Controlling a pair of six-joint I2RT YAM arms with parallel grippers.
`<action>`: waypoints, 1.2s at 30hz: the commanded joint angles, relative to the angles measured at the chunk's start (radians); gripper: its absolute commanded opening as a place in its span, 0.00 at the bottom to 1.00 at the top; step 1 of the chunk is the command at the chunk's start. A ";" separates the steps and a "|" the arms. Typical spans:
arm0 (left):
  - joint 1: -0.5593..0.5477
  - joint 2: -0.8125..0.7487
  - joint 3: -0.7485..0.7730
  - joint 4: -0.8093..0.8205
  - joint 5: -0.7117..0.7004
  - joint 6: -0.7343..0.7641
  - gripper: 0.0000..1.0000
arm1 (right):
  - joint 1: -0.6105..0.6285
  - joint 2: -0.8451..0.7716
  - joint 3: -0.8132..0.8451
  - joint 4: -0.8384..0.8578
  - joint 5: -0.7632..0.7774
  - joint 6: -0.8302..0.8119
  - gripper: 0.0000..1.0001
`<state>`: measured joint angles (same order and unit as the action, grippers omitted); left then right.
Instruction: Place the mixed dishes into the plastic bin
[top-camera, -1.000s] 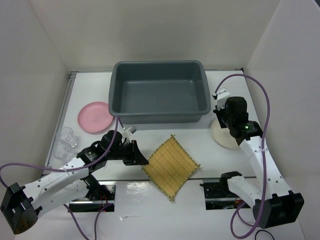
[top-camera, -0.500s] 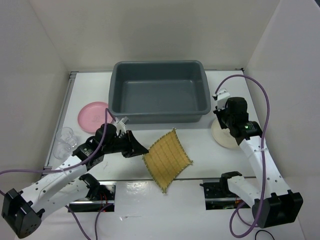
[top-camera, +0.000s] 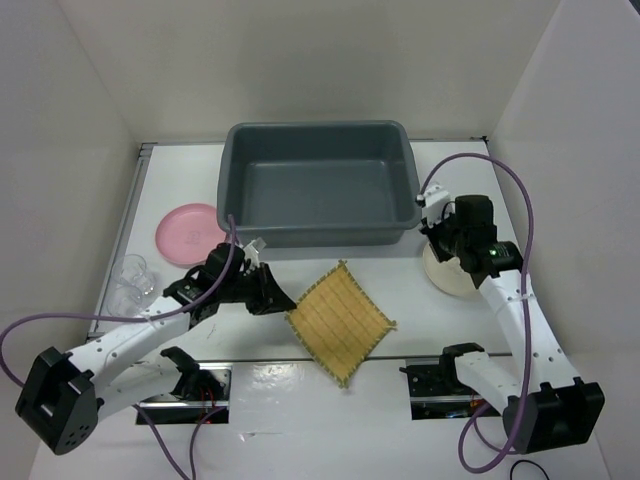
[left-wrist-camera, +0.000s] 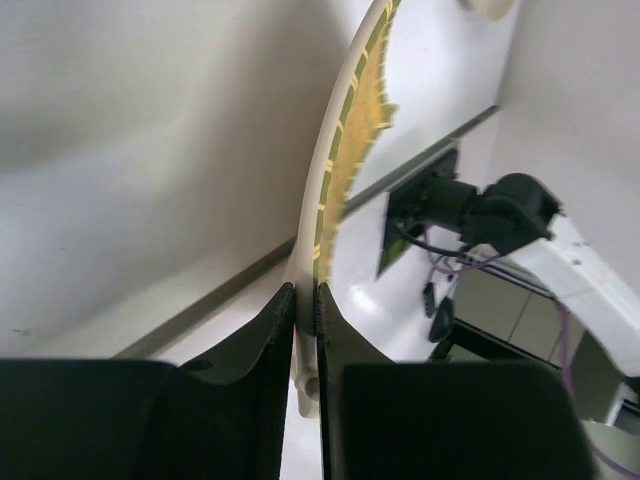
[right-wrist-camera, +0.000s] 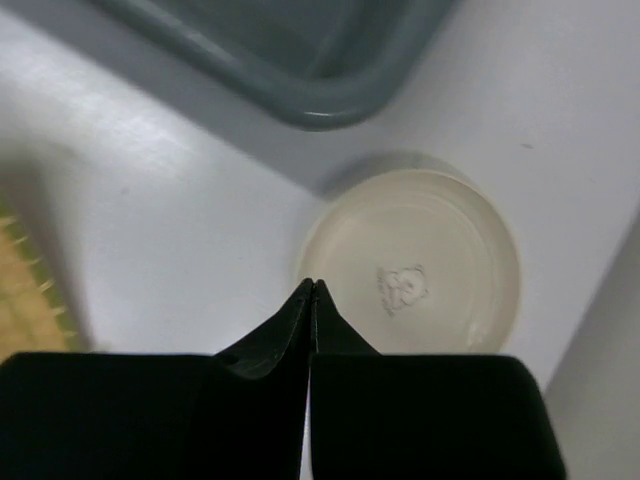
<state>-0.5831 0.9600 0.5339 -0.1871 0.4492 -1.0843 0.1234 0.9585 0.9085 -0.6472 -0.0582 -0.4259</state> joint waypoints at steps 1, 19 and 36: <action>0.005 0.038 -0.026 0.063 0.029 0.092 0.00 | 0.007 0.026 0.026 -0.107 -0.312 -0.175 0.00; -0.033 0.434 -0.060 0.366 0.134 0.181 0.00 | 0.359 0.313 0.088 -0.220 -0.468 -0.364 0.06; -0.034 0.677 -0.072 0.576 0.284 0.259 0.21 | 0.596 0.750 0.018 -0.003 -0.127 -0.229 0.00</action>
<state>-0.6090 1.5845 0.4774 0.2718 0.7033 -0.8825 0.7166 1.6424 0.9493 -0.7700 -0.2611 -0.6670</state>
